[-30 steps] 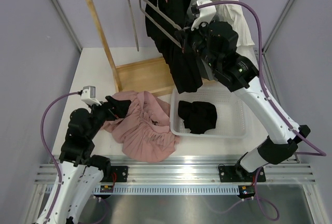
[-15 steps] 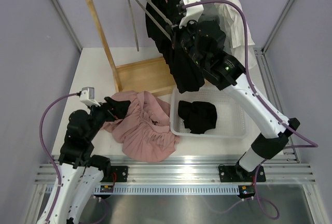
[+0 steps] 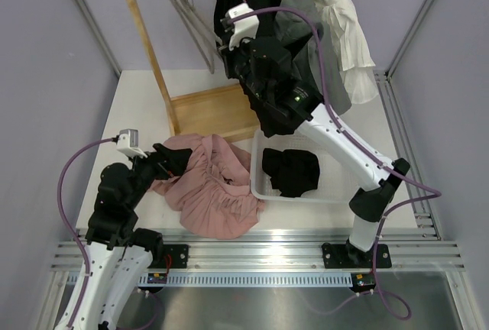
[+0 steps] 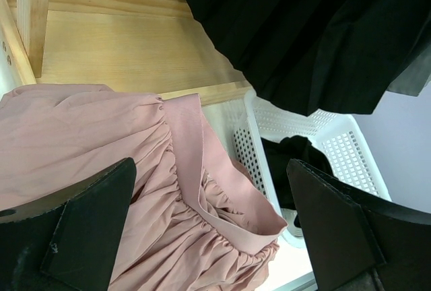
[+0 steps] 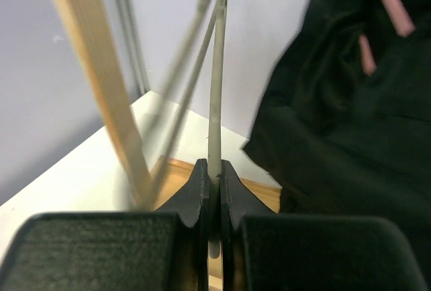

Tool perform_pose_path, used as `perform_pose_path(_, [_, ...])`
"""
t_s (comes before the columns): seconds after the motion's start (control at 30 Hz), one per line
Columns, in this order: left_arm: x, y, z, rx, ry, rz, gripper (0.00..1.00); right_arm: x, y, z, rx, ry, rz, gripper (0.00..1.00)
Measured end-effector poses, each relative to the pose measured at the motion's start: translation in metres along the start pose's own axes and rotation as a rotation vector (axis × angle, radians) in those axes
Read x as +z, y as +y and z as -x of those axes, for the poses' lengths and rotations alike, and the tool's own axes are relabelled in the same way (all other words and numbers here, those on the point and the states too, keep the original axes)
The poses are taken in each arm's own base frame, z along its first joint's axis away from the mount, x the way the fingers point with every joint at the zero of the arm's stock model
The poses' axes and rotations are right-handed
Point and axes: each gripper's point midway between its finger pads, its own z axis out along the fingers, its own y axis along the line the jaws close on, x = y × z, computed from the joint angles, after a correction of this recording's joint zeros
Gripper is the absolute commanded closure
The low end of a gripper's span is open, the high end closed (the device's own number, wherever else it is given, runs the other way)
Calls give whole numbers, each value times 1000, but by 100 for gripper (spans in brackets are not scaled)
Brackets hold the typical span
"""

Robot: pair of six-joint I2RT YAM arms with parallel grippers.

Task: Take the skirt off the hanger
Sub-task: Place the hanger at the clothesline.

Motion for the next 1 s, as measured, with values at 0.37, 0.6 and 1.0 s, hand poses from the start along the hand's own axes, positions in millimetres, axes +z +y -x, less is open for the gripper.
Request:
perform_pose_path(0.37, [-2, -1, 1, 1, -7, -5, 1, 17, 60, 2, -32, -32, 88, 100])
perform_pose_path(0.6, [-4, -3, 3, 3, -18, -11, 1, 26, 74, 1, -31, -44, 103, 100])
perform_pose_path(1.0, [21, 19, -24, -49, 112, 81, 1, 9, 68, -9, -134, -17, 111, 18])
